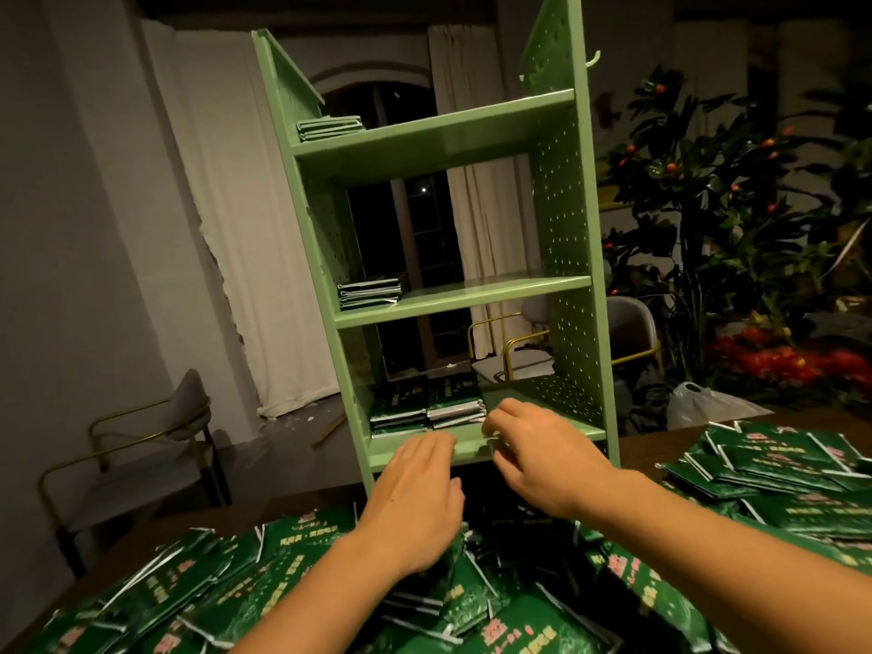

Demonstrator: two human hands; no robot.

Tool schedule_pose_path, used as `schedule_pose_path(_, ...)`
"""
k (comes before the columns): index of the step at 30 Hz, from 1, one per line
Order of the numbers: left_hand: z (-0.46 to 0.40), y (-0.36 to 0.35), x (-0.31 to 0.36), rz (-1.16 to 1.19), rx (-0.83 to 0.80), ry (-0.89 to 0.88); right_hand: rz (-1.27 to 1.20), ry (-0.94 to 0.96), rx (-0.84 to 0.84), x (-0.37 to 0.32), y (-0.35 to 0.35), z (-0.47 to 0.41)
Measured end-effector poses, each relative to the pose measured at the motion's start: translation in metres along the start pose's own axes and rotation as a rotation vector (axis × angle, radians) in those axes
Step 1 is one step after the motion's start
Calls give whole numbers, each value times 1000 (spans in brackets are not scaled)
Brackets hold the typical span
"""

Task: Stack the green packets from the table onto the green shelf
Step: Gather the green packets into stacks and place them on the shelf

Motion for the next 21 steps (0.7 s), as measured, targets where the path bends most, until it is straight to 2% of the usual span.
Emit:
schedule_pose_path(6,42,16,-12,131,-42,123,-150,-50,-4,-19,25,39)
schedule_pose_path(13,104,-6,-10,199,-117,146,-304,-9,-488,-67,-6,94)
schedule_pose_path(18,131,-23,-9,254,-77,194,-342,6,-565,-85,-10,122)
schedule_pose_path(21,147,-20,9,179,-34,183,-291,14,-626,-83,-5,138)
Point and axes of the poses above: each hand's wrist, its own z-axis away from the middle knuckle, its own y-axis out of the back of the hand, x = y × z, the point moved 7 cm from there along -z, towards the middle knuckle, and after that the axes turned 12 degrees about y, right-handed, at the moved point
